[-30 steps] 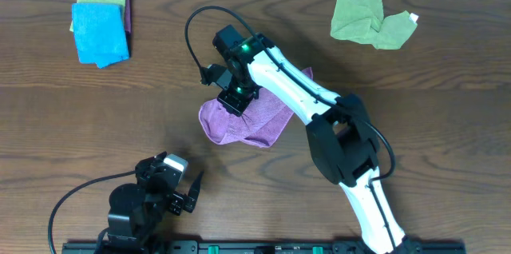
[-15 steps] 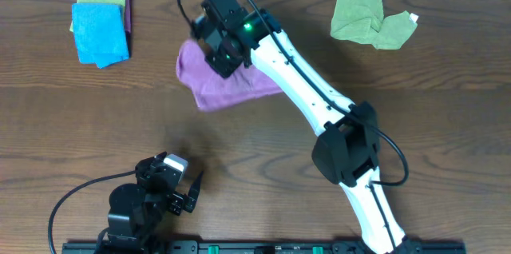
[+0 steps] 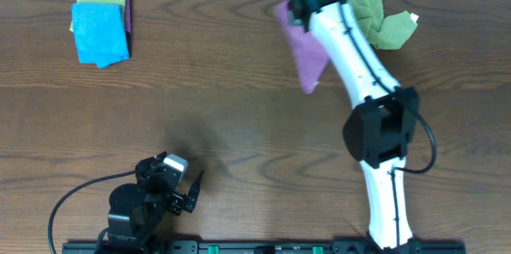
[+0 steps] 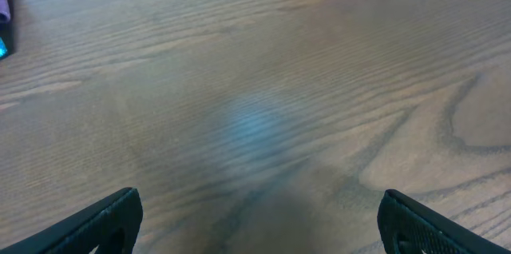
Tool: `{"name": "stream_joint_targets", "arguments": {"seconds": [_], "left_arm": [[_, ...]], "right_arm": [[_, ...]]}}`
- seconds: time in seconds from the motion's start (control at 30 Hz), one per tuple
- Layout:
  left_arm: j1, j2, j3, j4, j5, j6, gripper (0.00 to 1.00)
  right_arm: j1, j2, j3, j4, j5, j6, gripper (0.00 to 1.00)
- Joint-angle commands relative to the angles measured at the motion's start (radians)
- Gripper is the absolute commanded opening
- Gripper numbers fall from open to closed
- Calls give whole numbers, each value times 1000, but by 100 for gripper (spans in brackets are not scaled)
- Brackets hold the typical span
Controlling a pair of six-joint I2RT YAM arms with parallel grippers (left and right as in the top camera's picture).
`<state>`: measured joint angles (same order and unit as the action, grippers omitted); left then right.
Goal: Fold the cloth
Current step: 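Regrasp a purple cloth corner with the right gripper and spread it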
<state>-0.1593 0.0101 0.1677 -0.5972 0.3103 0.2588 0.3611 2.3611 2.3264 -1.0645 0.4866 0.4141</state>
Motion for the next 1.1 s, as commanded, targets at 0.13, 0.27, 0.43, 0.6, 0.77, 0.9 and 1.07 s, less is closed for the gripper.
{"name": "stream_joint_targets", "arguments": {"seconds": [0.13,0.27,0.43,0.6,0.77,0.9,1.07], "left_arm": [[-3,-6,-9,2,0,-8,95],[-3,-6,-9,2,0,-8,95],[-3,-6,-9,2,0,-8,95],[-3,-6,-9,2,0,-8,95],[-3,-6,-9,2,0,-8,95],[-3,-6,-9,2,0,-8,95],[-3,-6,-9,2,0,-8,95]], "right_arm": [[20,-14,47,-1,-187,-100,2],[63,-14,49,-70,-653,-187,2],[162,-10,46,-187,-901,-368,71],[190,-10,46,-218,-680,-419,93],[145,-5,38,-209,-538,-420,79],[98,19,-22,-178,-546,-463,76],[80,59,-74,-174,-651,-588,70]]}}
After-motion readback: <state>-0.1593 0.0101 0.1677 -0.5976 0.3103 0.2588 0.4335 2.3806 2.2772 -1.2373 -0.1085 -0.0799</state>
